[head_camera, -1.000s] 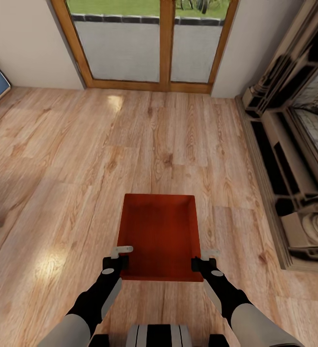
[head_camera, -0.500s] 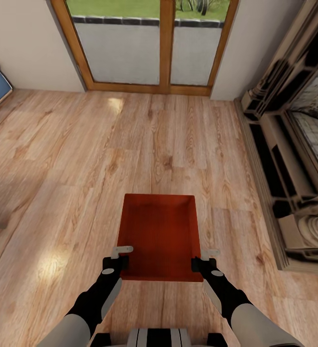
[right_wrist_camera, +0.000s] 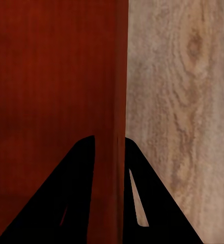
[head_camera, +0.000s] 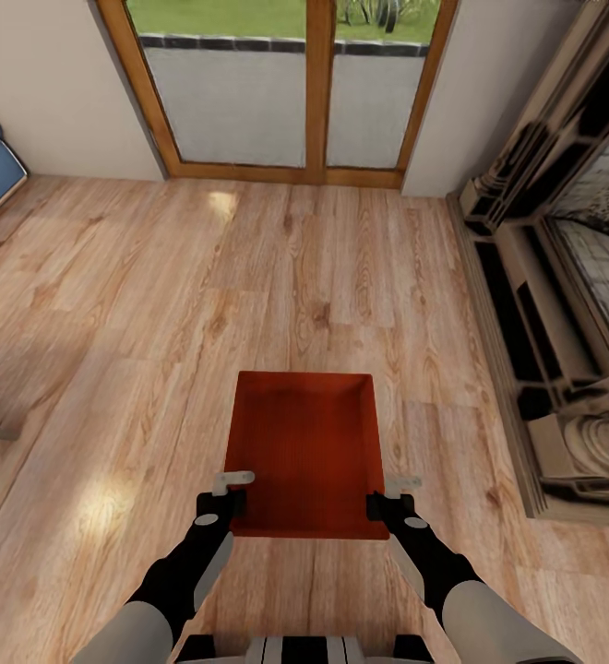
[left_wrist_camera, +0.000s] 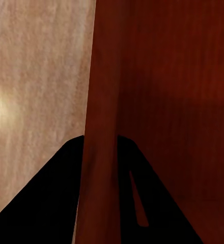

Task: Move the two storage containers from the living room to the garage. In the garage, place one container on the floor and stack the other container on top of it (either order is fine).

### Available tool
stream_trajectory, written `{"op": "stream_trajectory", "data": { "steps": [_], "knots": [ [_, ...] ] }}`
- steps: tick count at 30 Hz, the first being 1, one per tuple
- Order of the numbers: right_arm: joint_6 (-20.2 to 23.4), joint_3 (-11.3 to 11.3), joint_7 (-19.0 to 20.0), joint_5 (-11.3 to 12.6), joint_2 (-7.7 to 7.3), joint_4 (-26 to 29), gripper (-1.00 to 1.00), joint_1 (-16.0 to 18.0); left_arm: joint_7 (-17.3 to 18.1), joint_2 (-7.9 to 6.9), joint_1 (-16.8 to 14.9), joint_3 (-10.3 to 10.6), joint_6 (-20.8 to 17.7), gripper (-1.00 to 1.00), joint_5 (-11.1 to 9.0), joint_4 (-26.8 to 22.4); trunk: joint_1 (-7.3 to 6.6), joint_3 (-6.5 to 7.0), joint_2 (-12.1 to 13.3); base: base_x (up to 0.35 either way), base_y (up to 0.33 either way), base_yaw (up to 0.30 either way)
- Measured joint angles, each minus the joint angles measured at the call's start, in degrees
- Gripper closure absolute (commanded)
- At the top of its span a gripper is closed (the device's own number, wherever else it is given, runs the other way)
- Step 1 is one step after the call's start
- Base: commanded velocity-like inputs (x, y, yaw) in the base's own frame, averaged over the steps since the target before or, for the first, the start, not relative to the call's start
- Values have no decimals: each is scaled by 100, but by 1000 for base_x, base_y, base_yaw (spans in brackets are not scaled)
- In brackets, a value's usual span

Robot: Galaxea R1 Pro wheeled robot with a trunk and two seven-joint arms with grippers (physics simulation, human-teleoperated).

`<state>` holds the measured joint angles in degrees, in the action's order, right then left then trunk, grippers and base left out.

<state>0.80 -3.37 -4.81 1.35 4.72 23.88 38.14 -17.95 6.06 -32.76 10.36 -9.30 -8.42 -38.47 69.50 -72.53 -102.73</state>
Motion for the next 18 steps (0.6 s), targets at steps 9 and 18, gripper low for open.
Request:
{"op": "stream_trajectory", "data": {
  "steps": [9,18],
  "knots": [
    [-31,-5,-2,17,-1,-8,100,-1,2,1,-1,1,4,100,27,-8,-198,162,361,0,0,0],
    [10,1,-4,-5,3,2,100,1,-2,-1,0,0,-2,100,-8,2,-395,323,722,0,0,0]
  ]
}}
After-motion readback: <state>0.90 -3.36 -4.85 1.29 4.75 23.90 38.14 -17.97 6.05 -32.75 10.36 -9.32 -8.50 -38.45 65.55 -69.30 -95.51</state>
